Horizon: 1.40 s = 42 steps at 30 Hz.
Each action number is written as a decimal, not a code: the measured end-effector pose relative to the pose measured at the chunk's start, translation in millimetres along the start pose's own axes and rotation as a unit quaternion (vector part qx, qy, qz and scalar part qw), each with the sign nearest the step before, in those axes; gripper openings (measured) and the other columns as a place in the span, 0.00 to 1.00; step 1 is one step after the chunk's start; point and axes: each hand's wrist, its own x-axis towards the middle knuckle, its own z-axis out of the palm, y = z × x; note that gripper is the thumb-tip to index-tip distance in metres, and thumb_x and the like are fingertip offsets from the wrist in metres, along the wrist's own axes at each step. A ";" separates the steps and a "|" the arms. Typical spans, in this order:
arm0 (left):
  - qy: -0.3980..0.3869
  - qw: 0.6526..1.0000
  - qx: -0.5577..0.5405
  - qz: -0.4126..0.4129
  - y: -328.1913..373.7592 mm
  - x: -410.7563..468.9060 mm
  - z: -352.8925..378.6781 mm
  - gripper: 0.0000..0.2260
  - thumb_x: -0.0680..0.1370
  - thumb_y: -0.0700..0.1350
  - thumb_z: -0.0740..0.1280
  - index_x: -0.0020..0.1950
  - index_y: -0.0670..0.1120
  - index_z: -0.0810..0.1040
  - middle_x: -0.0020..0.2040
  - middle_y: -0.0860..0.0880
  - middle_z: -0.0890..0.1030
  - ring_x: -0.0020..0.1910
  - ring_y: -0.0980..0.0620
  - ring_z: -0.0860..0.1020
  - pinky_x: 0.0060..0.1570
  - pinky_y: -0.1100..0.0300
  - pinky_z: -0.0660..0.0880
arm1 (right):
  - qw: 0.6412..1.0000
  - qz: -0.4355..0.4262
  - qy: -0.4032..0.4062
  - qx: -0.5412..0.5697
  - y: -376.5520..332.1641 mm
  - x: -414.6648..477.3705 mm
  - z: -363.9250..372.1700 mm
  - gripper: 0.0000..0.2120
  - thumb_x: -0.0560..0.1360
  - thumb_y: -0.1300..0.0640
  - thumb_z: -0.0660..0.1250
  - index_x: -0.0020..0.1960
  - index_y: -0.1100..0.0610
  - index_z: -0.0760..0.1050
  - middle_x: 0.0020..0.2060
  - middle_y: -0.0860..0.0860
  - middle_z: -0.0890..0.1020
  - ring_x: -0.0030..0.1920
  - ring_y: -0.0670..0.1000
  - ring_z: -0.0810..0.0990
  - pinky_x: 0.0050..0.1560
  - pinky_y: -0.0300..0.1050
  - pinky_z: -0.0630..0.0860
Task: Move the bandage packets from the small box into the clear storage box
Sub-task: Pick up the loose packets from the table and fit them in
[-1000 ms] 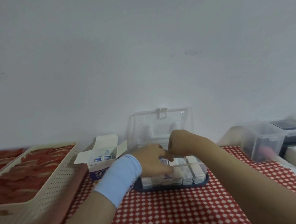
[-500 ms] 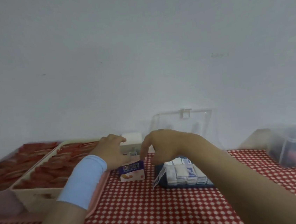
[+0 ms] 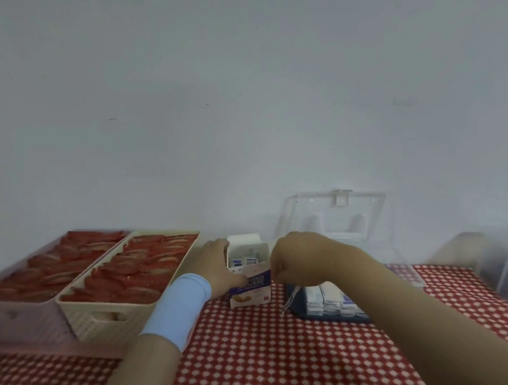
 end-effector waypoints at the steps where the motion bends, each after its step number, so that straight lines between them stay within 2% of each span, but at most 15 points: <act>1: 0.006 1.000 -0.022 -0.005 0.5 -3.4 0.6 0.38 0.54 0.67 0.70 0.63 0.58 0.72 0.54 0.58 0.80 0.51 0.54 0.78 0.54 0.53 0.78 | 0.999 0.003 0.025 0.044 -0.1 -0.9 -3.2 0.09 0.76 0.51 0.65 0.51 0.48 0.84 0.45 0.45 0.84 0.44 0.49 0.81 0.47 0.49 0.82; 4: 0.035 0.998 -0.059 -0.005 5.7 -14.9 -0.6 0.39 0.55 0.65 0.72 0.65 0.59 0.70 0.56 0.60 0.77 0.53 0.57 0.77 0.56 0.55 0.78 | 0.992 0.021 0.097 0.083 -4.8 -2.7 -7.4 0.09 0.76 0.53 0.63 0.51 0.46 0.82 0.48 0.44 0.83 0.46 0.49 0.80 0.47 0.48 0.81; 8: 0.073 0.992 -0.089 0.047 13.7 -26.6 -6.3 0.35 0.59 0.63 0.73 0.64 0.61 0.67 0.60 0.59 0.72 0.56 0.55 0.75 0.57 0.52 0.77 | 0.992 0.032 0.092 0.077 -10.1 -2.5 2.8 0.13 0.79 0.54 0.61 0.57 0.45 0.82 0.51 0.46 0.82 0.50 0.51 0.80 0.50 0.49 0.80; 12: 0.060 0.990 -0.076 0.104 27.8 -40.8 -24.7 0.33 0.60 0.63 0.70 0.64 0.58 0.68 0.59 0.57 0.68 0.59 0.51 0.73 0.60 0.50 0.75 | 0.973 0.036 0.132 0.187 -12.6 -17.7 5.4 0.13 0.81 0.56 0.60 0.62 0.52 0.80 0.53 0.50 0.83 0.50 0.53 0.80 0.54 0.50 0.79; 14: 0.058 0.988 -0.066 0.127 38.2 -50.8 -34.8 0.33 0.59 0.65 0.68 0.63 0.60 0.67 0.60 0.58 0.65 0.59 0.51 0.73 0.61 0.50 0.75 | 0.951 0.038 0.148 0.267 -14.2 -28.7 5.6 0.13 0.80 0.56 0.64 0.62 0.52 0.80 0.54 0.48 0.84 0.50 0.48 0.80 0.52 0.41 0.78; 16: 0.044 0.986 -0.058 0.147 49.1 -60.3 -43.4 0.31 0.61 0.62 0.69 0.63 0.62 0.67 0.61 0.58 0.66 0.59 0.51 0.73 0.60 0.50 0.75 | 0.918 0.050 0.162 0.358 -16.6 -40.1 4.9 0.14 0.78 0.61 0.63 0.59 0.53 0.83 0.53 0.46 0.85 0.50 0.44 0.80 0.49 0.32 0.74; 18: 0.035 0.982 -0.025 0.181 62.9 -69.4 -51.7 0.30 0.65 0.57 0.72 0.66 0.61 0.67 0.61 0.55 0.69 0.59 0.51 0.73 0.60 0.48 0.74 | 0.857 0.095 0.163 0.480 -17.2 -53.1 1.5 0.13 0.77 0.62 0.62 0.55 0.58 0.84 0.49 0.50 0.86 0.48 0.50 0.83 0.46 0.38 0.76; 20: 0.037 0.973 0.050 0.220 79.3 -78.0 -59.9 0.31 0.68 0.57 0.72 0.70 0.61 0.67 0.62 0.54 0.71 0.61 0.50 0.71 0.62 0.47 0.72 | 0.755 0.147 0.126 0.627 -18.5 -69.8 -6.2 0.16 0.80 0.54 0.59 0.51 0.61 0.82 0.44 0.54 0.87 0.45 0.56 0.85 0.42 0.47 0.77; 22: 0.027 0.965 0.113 0.233 94.7 -85.2 -66.1 0.33 0.71 0.55 0.73 0.74 0.60 0.64 0.65 0.54 0.71 0.65 0.50 0.68 0.65 0.46 0.68 | 0.708 0.183 0.093 0.675 -16.9 -82.2 -12.0 0.23 0.81 0.45 0.56 0.48 0.61 0.81 0.39 0.55 0.87 0.40 0.57 0.84 0.39 0.46 0.74; 25: 0.016 0.956 0.152 0.250 112.4 -94.2 -66.8 0.37 0.70 0.58 0.75 0.74 0.57 0.61 0.66 0.54 0.72 0.66 0.51 0.68 0.67 0.50 0.63 | 0.720 0.227 0.087 0.650 -13.3 -96.7 -14.4 0.23 0.81 0.41 0.60 0.52 0.62 0.79 0.37 0.56 0.86 0.37 0.55 0.84 0.35 0.42 0.76; 30: 0.021 0.923 0.247 0.294 131.0 -105.7 -63.8 0.36 0.66 0.62 0.77 0.70 0.53 0.70 0.67 0.52 0.69 0.66 0.50 0.66 0.67 0.56 0.64 | 0.731 0.240 0.079 0.634 -3.5 -113.4 -5.3 0.14 0.80 0.52 0.67 0.58 0.62 0.77 0.48 0.58 0.85 0.41 0.55 0.84 0.39 0.44 0.79; 33: 0.047 0.881 0.344 0.323 135.3 -108.6 -61.3 0.28 0.71 0.59 0.73 0.69 0.58 0.70 0.69 0.52 0.67 0.69 0.48 0.64 0.70 0.48 0.61 | 0.781 0.247 0.062 0.570 4.2 -120.9 2.5 0.15 0.76 0.54 0.72 0.60 0.58 0.77 0.51 0.55 0.84 0.46 0.53 0.84 0.40 0.42 0.79; 35: 0.064 0.855 0.391 0.335 139.1 -109.8 -58.5 0.24 0.75 0.55 0.70 0.69 0.60 0.69 0.69 0.51 0.67 0.69 0.46 0.64 0.69 0.44 0.61 | 0.780 0.235 0.055 0.577 8.8 -125.7 5.5 0.15 0.75 0.56 0.73 0.60 0.58 0.78 0.50 0.53 0.85 0.44 0.51 0.85 0.39 0.41 0.77; 38: 0.053 0.831 0.430 0.348 147.0 -109.4 -55.7 0.29 0.74 0.50 0.73 0.72 0.56 0.67 0.71 0.49 0.67 0.70 0.45 0.64 0.66 0.50 0.67 | 0.787 0.226 0.060 0.572 10.4 -129.0 8.2 0.14 0.75 0.56 0.72 0.60 0.57 0.78 0.51 0.52 0.85 0.45 0.51 0.85 0.38 0.40 0.78; 42: 0.114 0.819 0.423 0.370 145.9 -108.2 -57.1 0.27 0.74 0.48 0.72 0.72 0.55 0.69 0.67 0.49 0.72 0.68 0.45 0.68 0.70 0.49 0.61 | 0.792 0.202 0.124 0.563 11.6 -132.3 8.5 0.11 0.79 0.54 0.68 0.60 0.56 0.77 0.49 0.51 0.84 0.45 0.51 0.84 0.43 0.43 0.78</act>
